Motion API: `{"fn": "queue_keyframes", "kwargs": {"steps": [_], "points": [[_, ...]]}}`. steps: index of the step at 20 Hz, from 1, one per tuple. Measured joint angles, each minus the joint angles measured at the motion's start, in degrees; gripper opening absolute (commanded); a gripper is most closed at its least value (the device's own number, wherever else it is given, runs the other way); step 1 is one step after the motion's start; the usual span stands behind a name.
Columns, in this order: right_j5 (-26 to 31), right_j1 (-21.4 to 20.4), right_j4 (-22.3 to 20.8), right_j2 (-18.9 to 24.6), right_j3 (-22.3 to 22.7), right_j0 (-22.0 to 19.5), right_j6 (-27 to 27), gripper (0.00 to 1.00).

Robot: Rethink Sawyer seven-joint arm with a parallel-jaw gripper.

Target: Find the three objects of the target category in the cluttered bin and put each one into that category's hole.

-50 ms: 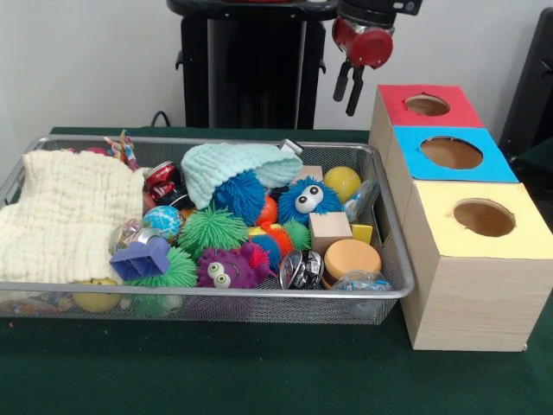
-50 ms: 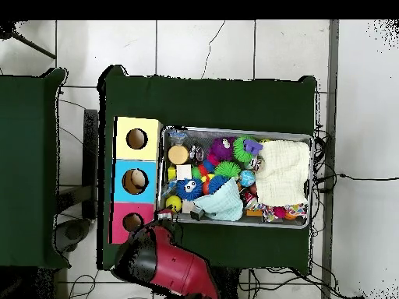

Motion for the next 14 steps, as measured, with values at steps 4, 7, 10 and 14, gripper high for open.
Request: {"fn": "queue_keyframes", "kwargs": {"steps": [4, 7, 10, 14], "points": [[0.3, 0.0, -1.1, 0.0, 0.0, 0.1, 0.0, 1.0], [1.4, -0.5, -1.9, 0.0, 0.0, 0.1, 0.0, 1.0], [4.1, -1.6, -3.3, 0.0, 0.0, 0.1, 0.0, 1.0], [7.6, -3.0, -5.2, 0.0, -0.3, -0.1, 0.0, 1.0]]}}
